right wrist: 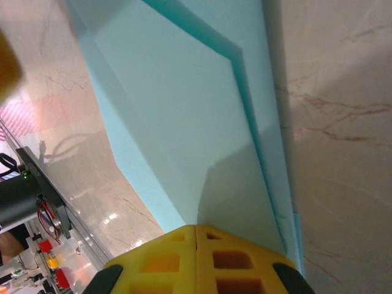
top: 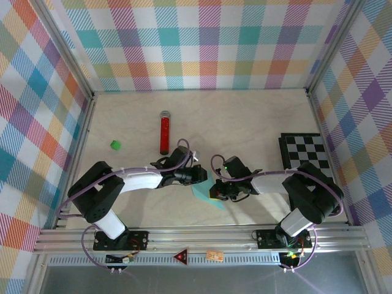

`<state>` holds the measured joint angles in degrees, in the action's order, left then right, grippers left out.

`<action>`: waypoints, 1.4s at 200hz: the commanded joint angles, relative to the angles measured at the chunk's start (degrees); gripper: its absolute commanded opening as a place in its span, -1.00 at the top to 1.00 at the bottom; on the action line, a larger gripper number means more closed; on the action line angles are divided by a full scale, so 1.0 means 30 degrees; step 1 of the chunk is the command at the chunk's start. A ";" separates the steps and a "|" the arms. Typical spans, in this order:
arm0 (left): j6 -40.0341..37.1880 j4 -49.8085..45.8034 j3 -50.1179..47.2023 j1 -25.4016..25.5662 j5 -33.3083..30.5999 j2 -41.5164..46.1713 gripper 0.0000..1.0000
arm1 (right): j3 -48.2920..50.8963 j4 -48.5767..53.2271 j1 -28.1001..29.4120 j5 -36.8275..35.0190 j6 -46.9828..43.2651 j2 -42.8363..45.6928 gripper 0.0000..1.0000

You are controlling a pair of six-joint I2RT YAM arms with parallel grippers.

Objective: Fold a paper plane with a square sheet of paper (pick it up from the middle)

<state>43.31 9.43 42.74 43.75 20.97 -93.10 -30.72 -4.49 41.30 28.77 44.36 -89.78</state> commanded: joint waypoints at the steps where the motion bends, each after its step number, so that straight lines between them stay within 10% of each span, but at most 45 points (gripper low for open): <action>1: 0.0439 0.0603 -0.0650 -0.0011 0.0015 -0.0717 0.74 | 0.0543 0.1838 0.0003 -0.0942 0.0326 -0.0960 0.98; 126: -0.1224 -0.0733 -0.0846 -0.3473 -0.0335 -0.1663 0.85 | 0.0895 0.2081 0.0003 -0.1007 0.0316 -0.0971 1.00; 209: -0.1292 -0.1666 -0.0306 -0.2893 -0.0679 0.2056 0.83 | 0.0865 0.1946 0.0000 -0.1265 0.0668 -0.0810 1.00; 280: -0.0728 -0.0401 0.0148 -0.1042 0.0449 -0.1447 0.86 | 0.0010 0.1549 0.0003 -0.0552 0.0792 -0.0678 0.98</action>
<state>40.69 6.66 42.54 40.56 20.67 -94.17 -30.65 -5.54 41.17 29.30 46.06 -90.17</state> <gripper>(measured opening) 0.075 0.064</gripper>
